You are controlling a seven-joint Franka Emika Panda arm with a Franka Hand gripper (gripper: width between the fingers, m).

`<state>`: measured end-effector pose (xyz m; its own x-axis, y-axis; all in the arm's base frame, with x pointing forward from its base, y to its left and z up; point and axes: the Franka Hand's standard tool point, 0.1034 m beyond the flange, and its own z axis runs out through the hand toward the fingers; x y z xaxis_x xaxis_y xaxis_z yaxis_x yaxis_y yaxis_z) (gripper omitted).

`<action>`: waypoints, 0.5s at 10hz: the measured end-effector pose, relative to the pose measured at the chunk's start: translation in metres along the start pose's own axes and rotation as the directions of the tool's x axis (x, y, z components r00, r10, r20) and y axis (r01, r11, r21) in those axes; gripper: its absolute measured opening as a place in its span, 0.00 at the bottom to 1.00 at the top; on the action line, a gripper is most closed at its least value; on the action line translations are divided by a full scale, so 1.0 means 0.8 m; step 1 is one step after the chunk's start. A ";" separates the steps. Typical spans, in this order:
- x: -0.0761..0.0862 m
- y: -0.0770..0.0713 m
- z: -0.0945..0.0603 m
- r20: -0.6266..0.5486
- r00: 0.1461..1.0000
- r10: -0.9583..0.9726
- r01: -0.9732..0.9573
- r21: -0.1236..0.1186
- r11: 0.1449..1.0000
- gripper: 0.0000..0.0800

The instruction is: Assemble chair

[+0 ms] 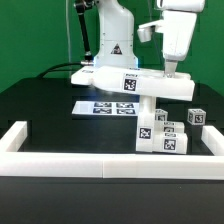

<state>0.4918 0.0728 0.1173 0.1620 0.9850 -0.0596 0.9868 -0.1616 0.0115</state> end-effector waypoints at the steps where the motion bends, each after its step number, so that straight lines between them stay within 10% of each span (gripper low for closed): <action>1: 0.000 -0.001 0.002 0.001 1.000 0.000 0.000 0.003 1.000 0.36; 5: -0.002 -0.001 0.004 0.002 1.000 0.001 -0.001 0.006 1.000 0.36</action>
Offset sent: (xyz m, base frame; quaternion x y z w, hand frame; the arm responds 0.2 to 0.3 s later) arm 0.0024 0.0001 -0.0023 0.0021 0.0092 -0.0105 0.9999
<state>0.4909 0.0714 0.1145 0.1633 0.9847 -0.0613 0.9866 -0.1632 0.0061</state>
